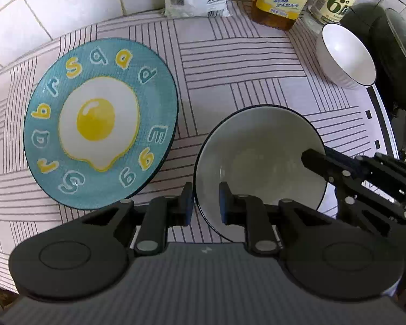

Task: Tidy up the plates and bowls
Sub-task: 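Open both grippers and pull back from the two nested bowls, then move both grippers to the white bowl near the bottles and grip its rim, then lift the bowl with both grippers and carry it over the nested bowls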

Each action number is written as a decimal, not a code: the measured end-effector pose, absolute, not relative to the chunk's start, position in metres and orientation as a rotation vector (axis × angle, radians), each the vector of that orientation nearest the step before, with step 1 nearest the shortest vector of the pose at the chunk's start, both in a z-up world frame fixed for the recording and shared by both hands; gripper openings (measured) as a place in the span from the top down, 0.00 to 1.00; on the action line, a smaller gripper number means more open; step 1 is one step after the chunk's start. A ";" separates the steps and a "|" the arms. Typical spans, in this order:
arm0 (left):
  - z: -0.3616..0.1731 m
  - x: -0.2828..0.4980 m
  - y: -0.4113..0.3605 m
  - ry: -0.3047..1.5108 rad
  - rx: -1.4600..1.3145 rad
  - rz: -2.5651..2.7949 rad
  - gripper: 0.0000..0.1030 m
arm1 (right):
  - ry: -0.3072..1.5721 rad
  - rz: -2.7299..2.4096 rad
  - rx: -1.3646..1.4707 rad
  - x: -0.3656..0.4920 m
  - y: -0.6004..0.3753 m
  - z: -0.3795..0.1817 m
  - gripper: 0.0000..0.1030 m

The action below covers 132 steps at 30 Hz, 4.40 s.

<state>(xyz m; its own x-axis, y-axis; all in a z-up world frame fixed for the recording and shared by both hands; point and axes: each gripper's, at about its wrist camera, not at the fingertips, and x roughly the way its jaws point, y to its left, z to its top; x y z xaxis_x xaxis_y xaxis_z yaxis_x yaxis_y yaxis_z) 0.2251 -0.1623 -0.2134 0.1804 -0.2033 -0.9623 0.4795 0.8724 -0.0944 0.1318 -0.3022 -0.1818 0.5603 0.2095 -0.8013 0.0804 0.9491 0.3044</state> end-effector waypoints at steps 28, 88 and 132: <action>-0.103 0.180 -0.210 1.113 0.223 -0.651 0.60 | 0.729 0.023 0.135 0.048 -0.356 -0.111 0.37; -0.238 0.287 -0.361 1.154 0.241 -0.811 0.88 | 0.827 -0.216 0.212 0.153 -0.413 -0.253 0.15; -0.161 0.196 -0.157 1.241 0.243 -0.540 0.86 | 0.761 0.371 0.009 0.096 -0.283 -0.135 0.15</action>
<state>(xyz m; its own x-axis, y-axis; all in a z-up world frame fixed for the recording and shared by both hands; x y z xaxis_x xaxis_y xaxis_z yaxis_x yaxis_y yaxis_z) 0.1961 -0.1567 -0.1611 0.2199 -0.2574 -0.9410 0.5139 0.8505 -0.1125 0.0960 -0.2833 -0.1354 0.6624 0.3319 -0.6716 -0.3251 0.9350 0.1414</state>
